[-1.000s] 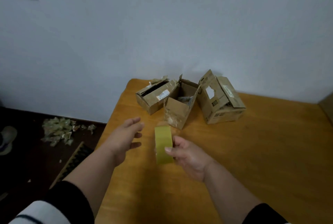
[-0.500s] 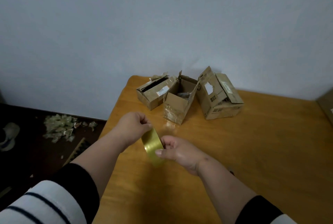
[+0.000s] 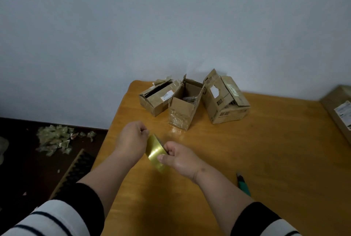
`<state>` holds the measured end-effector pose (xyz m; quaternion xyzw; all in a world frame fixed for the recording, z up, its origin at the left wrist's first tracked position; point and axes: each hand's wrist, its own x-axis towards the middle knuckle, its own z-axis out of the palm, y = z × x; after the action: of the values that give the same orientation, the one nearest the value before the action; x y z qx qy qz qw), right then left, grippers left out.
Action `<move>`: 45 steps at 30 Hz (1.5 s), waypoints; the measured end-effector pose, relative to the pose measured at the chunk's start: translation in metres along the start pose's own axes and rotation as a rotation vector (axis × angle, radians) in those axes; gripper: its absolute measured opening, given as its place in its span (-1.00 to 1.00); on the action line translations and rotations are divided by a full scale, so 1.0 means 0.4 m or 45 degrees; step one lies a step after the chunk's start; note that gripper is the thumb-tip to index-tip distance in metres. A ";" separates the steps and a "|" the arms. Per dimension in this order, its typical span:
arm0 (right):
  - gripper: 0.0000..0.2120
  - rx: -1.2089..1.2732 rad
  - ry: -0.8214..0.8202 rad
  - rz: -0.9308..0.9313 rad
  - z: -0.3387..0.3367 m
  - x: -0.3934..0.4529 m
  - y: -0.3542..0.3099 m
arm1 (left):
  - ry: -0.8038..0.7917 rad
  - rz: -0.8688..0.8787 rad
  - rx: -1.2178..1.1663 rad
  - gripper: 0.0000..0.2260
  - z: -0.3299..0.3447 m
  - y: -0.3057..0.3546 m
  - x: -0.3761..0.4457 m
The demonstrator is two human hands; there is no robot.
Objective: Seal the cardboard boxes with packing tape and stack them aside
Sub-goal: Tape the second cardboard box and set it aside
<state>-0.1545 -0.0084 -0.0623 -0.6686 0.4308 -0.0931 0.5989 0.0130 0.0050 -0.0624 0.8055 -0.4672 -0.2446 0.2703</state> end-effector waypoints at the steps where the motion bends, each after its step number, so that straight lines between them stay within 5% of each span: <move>1: -0.97 0.019 0.000 0.003 0.002 0.000 0.002 | 0.015 -0.051 -0.093 -0.86 0.001 -0.008 0.003; 5: -0.92 0.249 -0.028 0.045 0.005 -0.007 0.024 | -0.058 -0.375 -0.670 -0.94 -0.011 -0.030 0.028; 9: -0.97 0.233 -0.036 0.071 0.000 -0.009 0.042 | -0.168 -0.450 -0.763 -0.94 -0.023 -0.042 0.058; 14: -0.40 0.172 0.048 0.147 -0.031 -0.014 0.072 | -0.317 -0.490 -0.818 -0.90 -0.024 -0.061 0.066; 20: -0.64 0.311 0.204 0.343 -0.042 0.001 0.120 | -0.581 -0.475 -0.954 -0.84 -0.012 -0.024 0.046; 26: -0.71 0.731 0.403 0.620 -0.034 0.068 0.166 | -0.893 -0.212 -0.713 -0.88 0.008 0.052 0.049; 31: -0.69 0.401 0.545 0.698 -0.063 0.110 0.178 | -0.922 -0.166 -0.579 -0.89 0.031 0.066 0.065; 36: -0.61 0.095 0.810 0.412 -0.142 0.185 0.123 | -0.936 -0.072 -0.297 -0.91 0.069 0.067 0.086; 45: -0.73 -0.556 0.895 -0.049 -0.165 0.267 0.038 | -0.479 -0.024 -0.087 -0.90 0.049 0.047 0.190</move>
<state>-0.1384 -0.1280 -0.1000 -0.7154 0.6061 -0.2334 0.2576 0.0223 -0.0741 -0.0750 0.7404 -0.4932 -0.4091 0.2030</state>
